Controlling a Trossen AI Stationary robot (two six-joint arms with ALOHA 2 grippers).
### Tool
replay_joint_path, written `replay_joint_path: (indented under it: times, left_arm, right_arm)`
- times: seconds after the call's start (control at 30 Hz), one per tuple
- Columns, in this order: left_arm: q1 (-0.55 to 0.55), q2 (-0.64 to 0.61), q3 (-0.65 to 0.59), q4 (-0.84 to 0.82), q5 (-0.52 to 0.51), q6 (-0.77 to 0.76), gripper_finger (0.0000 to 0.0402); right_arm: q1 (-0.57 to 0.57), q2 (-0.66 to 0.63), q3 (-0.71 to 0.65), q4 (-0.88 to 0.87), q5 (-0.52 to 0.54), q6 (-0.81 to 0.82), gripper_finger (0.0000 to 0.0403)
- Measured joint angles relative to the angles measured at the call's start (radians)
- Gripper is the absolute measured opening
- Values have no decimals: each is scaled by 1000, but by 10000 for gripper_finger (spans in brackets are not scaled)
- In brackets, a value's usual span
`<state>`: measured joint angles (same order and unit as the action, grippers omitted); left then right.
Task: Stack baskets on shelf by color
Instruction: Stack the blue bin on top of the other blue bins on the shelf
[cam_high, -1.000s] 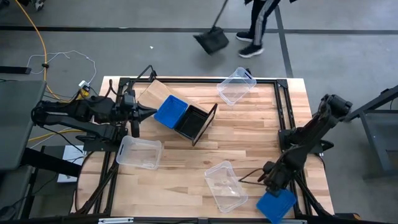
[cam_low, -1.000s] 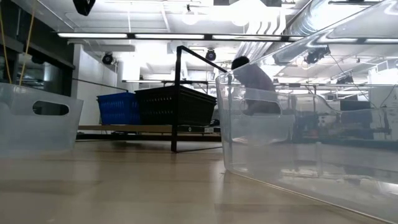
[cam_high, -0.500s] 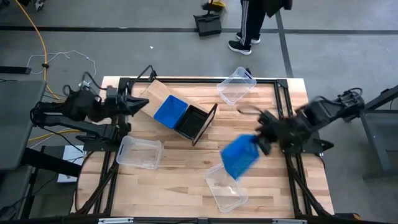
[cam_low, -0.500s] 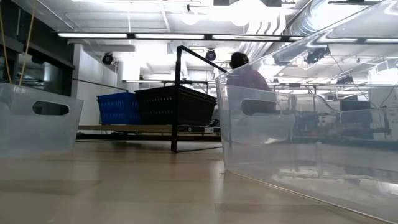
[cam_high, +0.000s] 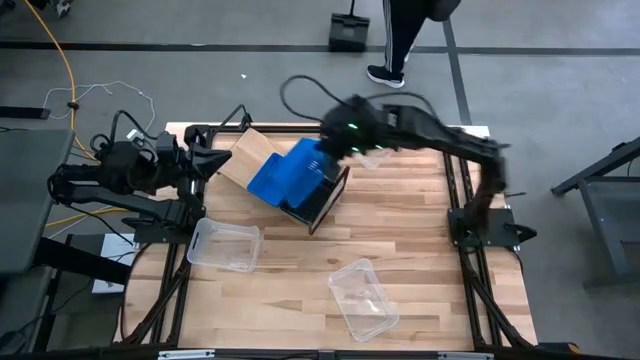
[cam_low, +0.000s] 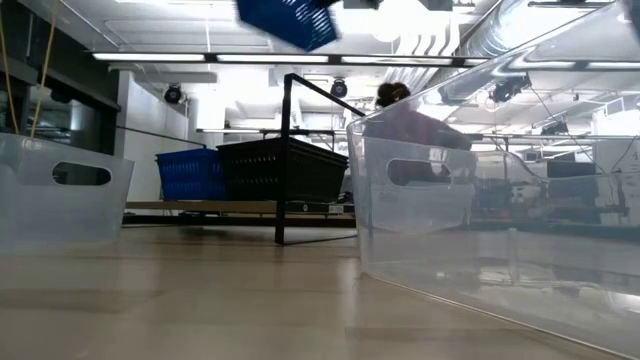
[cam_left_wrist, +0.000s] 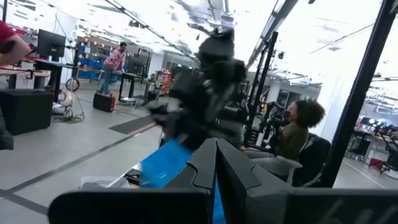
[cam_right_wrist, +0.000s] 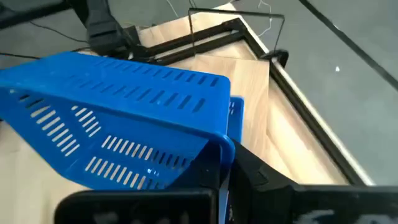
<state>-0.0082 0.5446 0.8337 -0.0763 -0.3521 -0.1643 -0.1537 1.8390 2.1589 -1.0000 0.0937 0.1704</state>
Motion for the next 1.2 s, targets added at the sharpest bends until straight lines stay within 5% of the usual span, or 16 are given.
replay_joint_path:
  times: [0.23, 1.2]
  left_arm:
    - [0, 0, 0, 10, -27, 0, 0]
    - [0, 2, 0, 24, -57, -16, 0]
  right_arm:
    - [-49, 262, 197, -12, -101, -40, 0]
    - [-101, 415, 100, 156, -128, -56, 0]
